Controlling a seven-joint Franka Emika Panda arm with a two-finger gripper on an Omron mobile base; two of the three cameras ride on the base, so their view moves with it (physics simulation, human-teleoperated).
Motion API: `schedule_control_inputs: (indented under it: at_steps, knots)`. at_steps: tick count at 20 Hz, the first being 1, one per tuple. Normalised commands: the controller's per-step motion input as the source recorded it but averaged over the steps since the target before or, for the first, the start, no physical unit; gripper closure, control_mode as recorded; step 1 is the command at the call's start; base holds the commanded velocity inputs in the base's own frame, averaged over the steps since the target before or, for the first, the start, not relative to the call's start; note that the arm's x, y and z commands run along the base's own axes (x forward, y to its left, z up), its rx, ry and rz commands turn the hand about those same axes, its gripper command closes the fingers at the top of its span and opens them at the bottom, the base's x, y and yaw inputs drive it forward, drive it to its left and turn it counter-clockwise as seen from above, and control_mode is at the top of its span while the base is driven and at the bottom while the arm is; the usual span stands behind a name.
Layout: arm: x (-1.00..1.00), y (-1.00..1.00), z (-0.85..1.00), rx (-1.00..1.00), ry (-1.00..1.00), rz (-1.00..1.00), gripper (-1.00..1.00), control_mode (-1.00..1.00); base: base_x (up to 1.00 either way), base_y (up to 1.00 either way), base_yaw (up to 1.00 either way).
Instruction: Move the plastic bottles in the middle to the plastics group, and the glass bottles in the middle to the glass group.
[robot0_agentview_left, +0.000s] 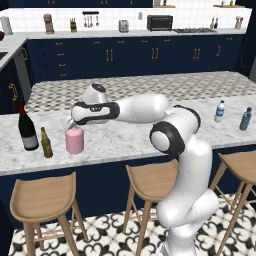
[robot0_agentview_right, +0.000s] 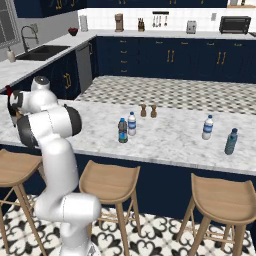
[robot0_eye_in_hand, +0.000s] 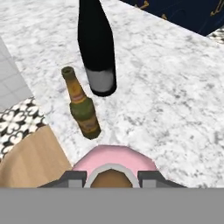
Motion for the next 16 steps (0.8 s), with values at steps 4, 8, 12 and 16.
schedule_control_inputs:
  at_steps: [4, 8, 12, 16]
  knots:
    - [0.4, 0.3, 0.0, 0.0, 0.0, 0.03, 1.0, -1.0, 0.0, 0.0, 0.0]
    - [0.5, 0.03, 0.0, 0.0, 0.0, 0.06, 1.0, -1.0, 0.0, 0.0, 0.0]
    - [0.2, 0.0, 0.01, 0.0, 0.0, 0.04, 1.0, -1.0, 0.0, 0.0, 0.0]
    - [0.39, 0.04, 0.0, 0.03, -0.04, 0.04, 1.0, -1.0, 0.0, 0.0, 0.0]
